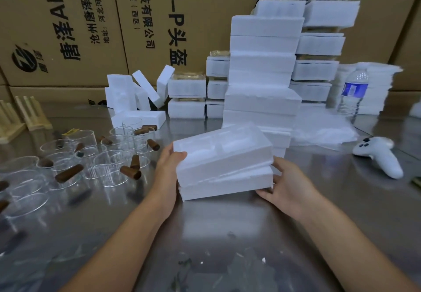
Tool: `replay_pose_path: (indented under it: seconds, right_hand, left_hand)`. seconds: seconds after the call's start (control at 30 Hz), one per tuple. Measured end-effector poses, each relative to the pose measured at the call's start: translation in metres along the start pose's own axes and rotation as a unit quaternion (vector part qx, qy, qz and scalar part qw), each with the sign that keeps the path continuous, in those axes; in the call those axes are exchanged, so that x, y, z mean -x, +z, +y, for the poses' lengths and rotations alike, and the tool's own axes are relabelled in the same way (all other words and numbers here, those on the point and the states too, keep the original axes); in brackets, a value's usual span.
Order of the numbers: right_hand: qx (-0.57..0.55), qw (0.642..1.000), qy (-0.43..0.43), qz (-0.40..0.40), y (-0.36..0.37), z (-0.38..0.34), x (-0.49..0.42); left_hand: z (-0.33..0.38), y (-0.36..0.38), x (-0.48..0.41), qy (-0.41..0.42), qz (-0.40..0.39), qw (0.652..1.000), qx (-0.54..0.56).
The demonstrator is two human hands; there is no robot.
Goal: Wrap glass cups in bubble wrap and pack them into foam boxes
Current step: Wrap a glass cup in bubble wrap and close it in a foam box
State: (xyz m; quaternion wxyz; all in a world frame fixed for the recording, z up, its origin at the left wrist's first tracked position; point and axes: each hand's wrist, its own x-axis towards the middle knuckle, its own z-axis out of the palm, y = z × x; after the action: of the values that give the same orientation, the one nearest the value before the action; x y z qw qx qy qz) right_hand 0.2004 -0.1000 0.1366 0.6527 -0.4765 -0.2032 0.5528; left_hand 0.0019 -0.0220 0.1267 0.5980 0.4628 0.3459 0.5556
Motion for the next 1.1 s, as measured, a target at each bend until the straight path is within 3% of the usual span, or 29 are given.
replay_pose_path:
  seconds: [0.1,0.23,0.47,0.6,0.7,0.77,0.87,1.03,1.1]
  right_hand:
    - [0.001,1.0,-0.001,-0.012,-0.001,-0.002,0.001]
    - [-0.079,0.997,-0.016,0.012,-0.005,-0.012,0.003]
    - [-0.123,0.976,-0.152,0.092,-0.026,-0.06,0.024]
    - [-0.026,0.939,-0.275,0.206,-0.027,-0.082,0.046]
    - [0.094,0.903,-0.364,0.209,-0.018,-0.087,0.059]
    - [0.213,0.863,-0.405,0.215,-0.013,-0.084,0.058]
    - [0.431,0.767,-0.427,0.212,-0.004,-0.07,0.048]
    - [0.723,0.595,-0.288,0.2,-0.001,-0.021,0.021]
    - [0.738,0.586,-0.266,0.202,0.002,-0.009,0.015]
  left_hand:
    - [0.002,0.0,0.0,-0.003,-0.006,1.0,0.016]
    - [0.006,-0.001,0.0,-0.017,0.005,0.999,0.048]
    - [0.008,-0.003,0.0,-0.031,-0.011,0.999,0.019]
    - [0.007,-0.004,-0.001,-0.052,-0.013,0.999,-0.006]
    - [0.006,-0.007,-0.002,-0.073,-0.024,0.996,-0.046]
    - [0.005,-0.008,-0.003,-0.086,-0.025,0.993,-0.072]
    - [0.003,-0.009,-0.005,-0.093,-0.004,0.991,-0.096]
    - [-0.002,-0.008,-0.008,-0.051,0.025,0.989,-0.14]
    - [-0.003,-0.005,-0.008,-0.024,0.047,0.987,-0.153]
